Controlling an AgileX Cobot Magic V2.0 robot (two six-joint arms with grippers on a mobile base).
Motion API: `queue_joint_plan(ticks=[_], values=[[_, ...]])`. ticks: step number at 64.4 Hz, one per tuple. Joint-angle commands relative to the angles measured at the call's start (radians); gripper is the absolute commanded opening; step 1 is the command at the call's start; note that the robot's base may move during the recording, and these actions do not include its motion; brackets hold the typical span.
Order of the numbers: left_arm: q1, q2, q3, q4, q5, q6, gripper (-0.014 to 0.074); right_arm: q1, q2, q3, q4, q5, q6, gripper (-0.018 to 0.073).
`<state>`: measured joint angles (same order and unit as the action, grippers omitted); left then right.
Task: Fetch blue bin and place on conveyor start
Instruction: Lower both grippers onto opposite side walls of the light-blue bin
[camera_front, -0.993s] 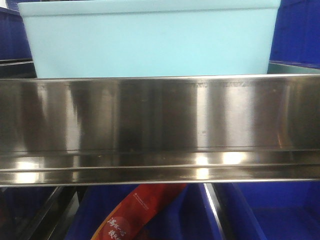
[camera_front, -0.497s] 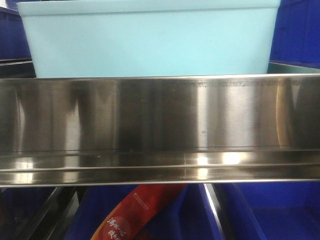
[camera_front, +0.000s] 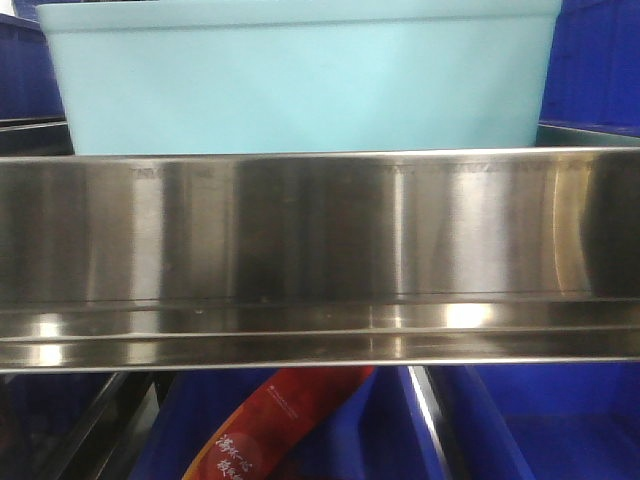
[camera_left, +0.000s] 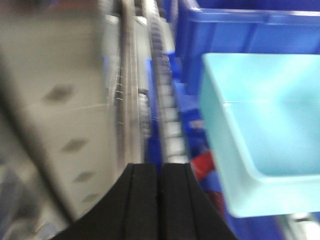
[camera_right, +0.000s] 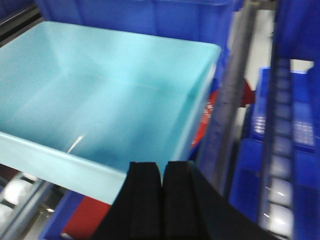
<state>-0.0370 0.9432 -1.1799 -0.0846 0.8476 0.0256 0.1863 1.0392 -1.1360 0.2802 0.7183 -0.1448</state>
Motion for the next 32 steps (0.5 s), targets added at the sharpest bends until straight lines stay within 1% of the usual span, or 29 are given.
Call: queue_joint_plan(ticks=[1, 4, 9, 10, 12, 13, 14, 15, 16, 17, 18, 19, 23, 24, 27, 32], values=[[-0.076, 0.044, -0.078, 0.008, 0.016, -0.005, -0.0111, 0.009, 0.045, -0.049, 0.000, -0.014, 0.020, -0.0163], [-0.116, 0.070, -0.104, 0.036, 0.021, -0.035, -0.0111, 0.012, 0.066, -0.071, 0.000, -0.014, 0.027, -0.0163], [-0.183, 0.103, -0.139, 0.145, 0.021, -0.132, -0.0111, 0.018, 0.095, -0.108, 0.000, -0.014, 0.035, -0.0162], [-0.202, 0.113, -0.147, 0.175, 0.021, -0.160, -0.0111, 0.018, 0.102, -0.117, 0.000, -0.009, 0.041, -0.0159], [-0.226, 0.128, -0.156, 0.205, 0.021, -0.198, -0.0111, 0.018, 0.115, -0.130, -0.008, -0.002, 0.072, -0.0150], [-0.244, 0.139, -0.164, 0.244, 0.025, -0.229, -0.0111, 0.018, 0.121, -0.139, -0.021, 0.005, 0.097, -0.0144], [-0.256, 0.148, -0.169, 0.255, 0.026, -0.253, -0.0111, 0.018, 0.129, -0.146, -0.031, 0.011, 0.115, -0.0141], [-0.268, 0.161, -0.174, 0.288, 0.030, -0.280, -0.0111, 0.018, 0.135, -0.153, -0.049, 0.017, 0.134, -0.0141], [-0.284, 0.170, -0.182, 0.312, 0.037, -0.328, -0.0111, 0.018, 0.141, -0.163, -0.063, 0.024, 0.154, -0.0141], [-0.295, 0.180, -0.188, 0.337, 0.040, -0.345, -0.0111, 0.018, 0.147, -0.169, -0.076, 0.032, 0.175, -0.0141], [-0.301, 0.185, -0.191, 0.360, 0.046, -0.380, -0.0111, 0.018, 0.157, -0.179, -0.094, 0.035, 0.202, -0.0141], [-0.322, 0.206, -0.202, 0.394, 0.056, -0.426, -0.0111, 0.018, 0.163, -0.185, -0.105, 0.042, 0.218, -0.0141], [-0.363, 0.257, -0.231, 0.488, 0.084, -0.524, -0.0111, 0.018, 0.190, -0.211, -0.153, 0.060, 0.276, -0.0141], [-0.370, 0.269, -0.239, 0.500, 0.093, -0.549, -0.0111, 0.018, 0.196, -0.217, -0.162, 0.065, 0.292, -0.0141], [-0.385, 0.313, -0.270, 0.513, 0.112, -0.587, -0.0111, 0.022, 0.218, -0.239, -0.208, 0.087, 0.326, -0.0141], [-0.388, 0.387, -0.331, 0.479, 0.144, -0.591, -0.0111, 0.044, 0.259, -0.280, -0.331, 0.163, 0.423, -0.0141]])
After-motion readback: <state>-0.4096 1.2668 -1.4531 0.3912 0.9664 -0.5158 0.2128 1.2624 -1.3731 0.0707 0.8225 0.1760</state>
